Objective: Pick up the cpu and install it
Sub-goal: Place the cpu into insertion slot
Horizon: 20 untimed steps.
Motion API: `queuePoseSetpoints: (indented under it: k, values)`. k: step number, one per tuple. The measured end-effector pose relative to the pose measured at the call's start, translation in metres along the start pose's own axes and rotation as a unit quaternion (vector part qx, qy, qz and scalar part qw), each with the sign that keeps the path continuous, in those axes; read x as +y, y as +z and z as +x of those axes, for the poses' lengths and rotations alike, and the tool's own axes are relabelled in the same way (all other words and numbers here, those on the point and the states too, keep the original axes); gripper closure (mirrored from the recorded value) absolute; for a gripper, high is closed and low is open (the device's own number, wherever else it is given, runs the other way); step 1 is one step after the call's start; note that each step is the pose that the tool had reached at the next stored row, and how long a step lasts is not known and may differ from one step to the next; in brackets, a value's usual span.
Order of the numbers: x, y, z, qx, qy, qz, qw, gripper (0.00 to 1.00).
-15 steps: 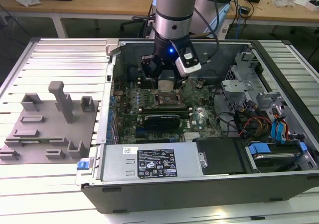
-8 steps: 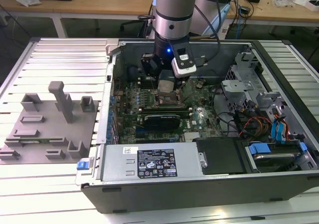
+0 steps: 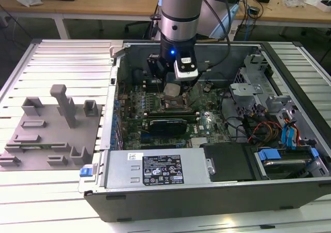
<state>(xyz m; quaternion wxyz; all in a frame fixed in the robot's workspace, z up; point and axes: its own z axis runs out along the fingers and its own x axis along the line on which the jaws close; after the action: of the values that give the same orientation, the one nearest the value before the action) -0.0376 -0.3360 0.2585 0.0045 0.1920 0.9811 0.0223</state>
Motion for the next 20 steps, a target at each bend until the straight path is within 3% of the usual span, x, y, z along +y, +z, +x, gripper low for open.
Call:
queuePoseSetpoints:
  k: [2,5,11,17,20]
  values:
    - [0.0,0.0001,0.0,-0.0015,0.032,0.0,0.9995,0.45]
    - [0.0,0.0001,0.0,-0.0027,0.058,0.0,0.9983,0.45]
    - [0.0,0.0003,0.0,-0.0054,0.119,0.0001,0.9929,0.45]
    - [0.0,0.0006,0.0,-0.0081,0.176,0.0001,0.9843,0.45]
    - [0.0,0.0007,0.0,-0.0094,0.205,0.0001,0.9787,0.45]
